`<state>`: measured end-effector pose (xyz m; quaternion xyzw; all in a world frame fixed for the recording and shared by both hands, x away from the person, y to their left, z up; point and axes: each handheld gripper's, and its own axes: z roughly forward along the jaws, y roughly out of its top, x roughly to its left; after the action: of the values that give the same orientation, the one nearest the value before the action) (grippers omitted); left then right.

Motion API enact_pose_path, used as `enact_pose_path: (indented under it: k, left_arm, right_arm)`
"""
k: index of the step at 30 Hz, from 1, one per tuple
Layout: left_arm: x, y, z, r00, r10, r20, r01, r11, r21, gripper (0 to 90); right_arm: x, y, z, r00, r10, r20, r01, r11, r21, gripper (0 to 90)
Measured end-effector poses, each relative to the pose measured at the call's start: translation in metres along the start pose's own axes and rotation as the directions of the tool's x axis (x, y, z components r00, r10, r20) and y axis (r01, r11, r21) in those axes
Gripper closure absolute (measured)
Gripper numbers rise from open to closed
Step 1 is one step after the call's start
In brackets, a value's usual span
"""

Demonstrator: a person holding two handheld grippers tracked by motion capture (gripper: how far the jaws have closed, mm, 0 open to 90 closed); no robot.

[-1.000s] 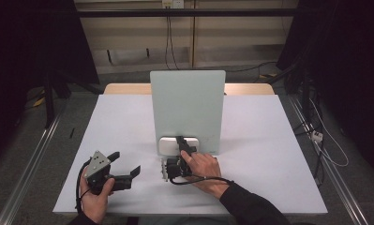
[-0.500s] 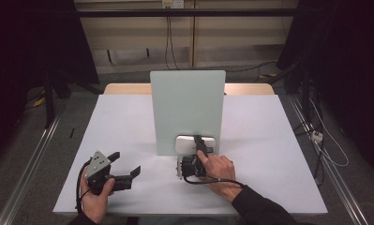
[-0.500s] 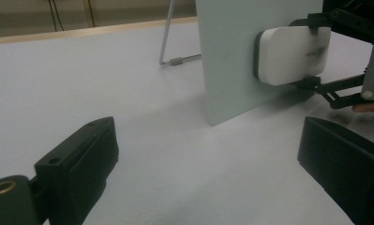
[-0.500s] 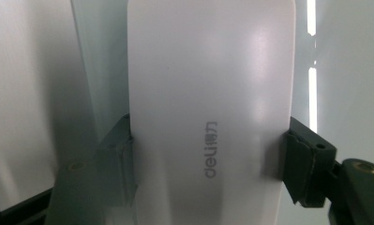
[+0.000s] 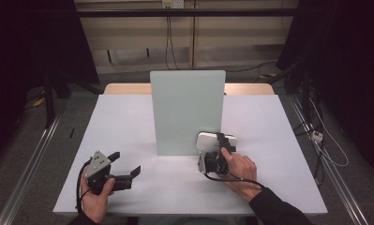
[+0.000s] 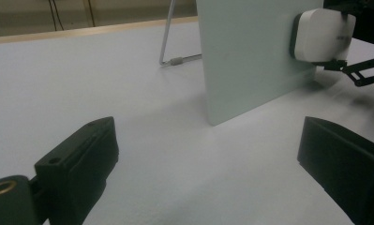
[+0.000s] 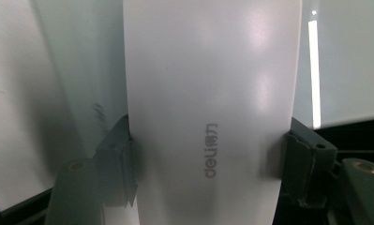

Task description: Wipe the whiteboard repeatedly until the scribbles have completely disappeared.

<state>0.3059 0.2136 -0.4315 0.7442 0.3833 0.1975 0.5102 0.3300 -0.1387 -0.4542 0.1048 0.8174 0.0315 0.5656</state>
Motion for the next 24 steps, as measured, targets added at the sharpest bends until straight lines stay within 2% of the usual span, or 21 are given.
enact_pose_path:
  k: [4,6,12,13,17,20,24]
  left_arm:
    - [0.000,0.000,0.000,1.0000,0.000,0.001,0.000,1.0000,0.001,5.1]
    - [0.000,0.000,0.000,1.0000,-0.002,0.002,0.002,1.0000,0.002,5.1]
    - [-0.001,0.000,0.001,1.0000,-0.006,0.002,0.006,1.0000,-0.004,5.2]
    - [-0.001,0.000,0.001,1.0000,-0.005,0.002,0.005,1.0000,-0.004,5.1]
    - [-0.001,0.000,0.002,1.0000,-0.005,0.002,0.005,1.0000,-0.001,5.1]
    - [-0.001,0.001,0.002,1.0000,0.002,0.003,-0.002,1.0000,0.003,5.1]
    - [-0.001,0.001,0.003,1.0000,0.003,0.005,-0.003,1.0000,0.004,5.1]
  right_arm:
    - [-0.013,-0.013,0.000,0.9975,0.068,0.022,-0.068,0.998,0.016,31.5]
    - [-0.014,-0.018,0.001,0.9970,0.075,0.019,-0.075,0.997,0.023,31.4]
    - [0.008,-0.023,-0.001,0.9996,-0.001,-0.029,0.002,0.999,0.033,31.4]
    - [0.010,-0.023,0.000,0.9992,-0.012,-0.037,0.013,1.000,0.021,31.4]
    - [0.015,-0.019,-0.001,0.9986,-0.025,-0.047,0.026,0.999,0.021,31.4]
    - [0.016,-0.012,-0.001,0.9985,-0.040,-0.037,0.041,0.999,0.017,31.4]
    - [0.018,0.006,0.000,0.9990,-0.044,-0.012,0.044,0.999,0.012,31.4]
